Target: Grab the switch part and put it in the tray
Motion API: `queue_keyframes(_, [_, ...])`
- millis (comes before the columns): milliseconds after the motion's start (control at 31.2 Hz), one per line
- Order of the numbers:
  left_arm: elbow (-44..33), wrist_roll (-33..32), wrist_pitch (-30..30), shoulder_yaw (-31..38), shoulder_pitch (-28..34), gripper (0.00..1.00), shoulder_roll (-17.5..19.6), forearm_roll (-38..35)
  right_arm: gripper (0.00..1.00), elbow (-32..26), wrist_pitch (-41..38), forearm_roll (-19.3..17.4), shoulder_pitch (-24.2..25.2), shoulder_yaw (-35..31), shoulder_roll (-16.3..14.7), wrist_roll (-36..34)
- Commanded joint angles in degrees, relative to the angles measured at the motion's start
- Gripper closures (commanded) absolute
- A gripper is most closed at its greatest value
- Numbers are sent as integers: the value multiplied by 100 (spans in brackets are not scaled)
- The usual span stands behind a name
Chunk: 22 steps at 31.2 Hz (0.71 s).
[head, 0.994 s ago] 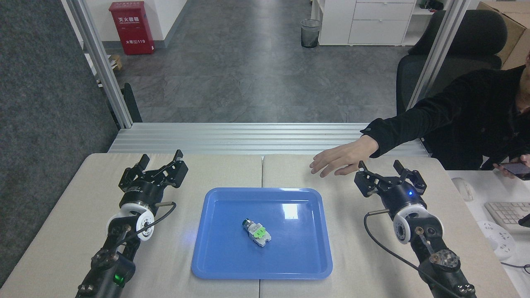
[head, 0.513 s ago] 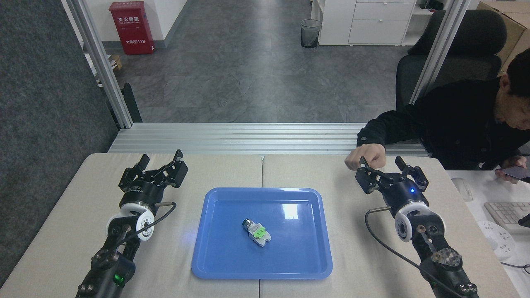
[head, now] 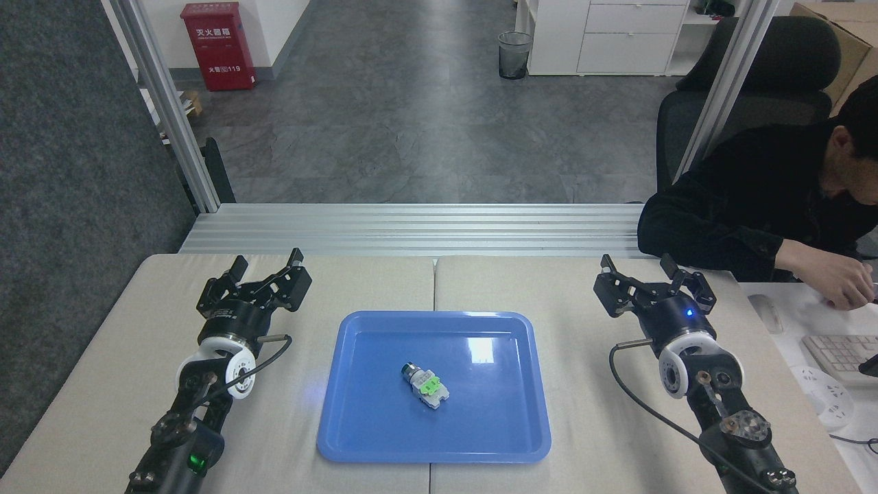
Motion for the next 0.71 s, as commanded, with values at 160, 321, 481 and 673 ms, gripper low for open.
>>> queue_keyframes(160, [0,4,1,2,2,0,0,0,2,-88,-6,-6,20,-122,-7,-3])
queue_keyframes(321, [0,4,1,-6,2,0,0,0,2,-88,-6,-6,29,-122,11,-3])
queue_keyframes(481, [0,4,1,-6,2,0,0,0,2,-88,-14,-6,29,-113,29,-3])
queue_keyframes(673, [0,4,1,-6,2,0,0,0,2,-88,-14,-6,29,-105,55,-3])
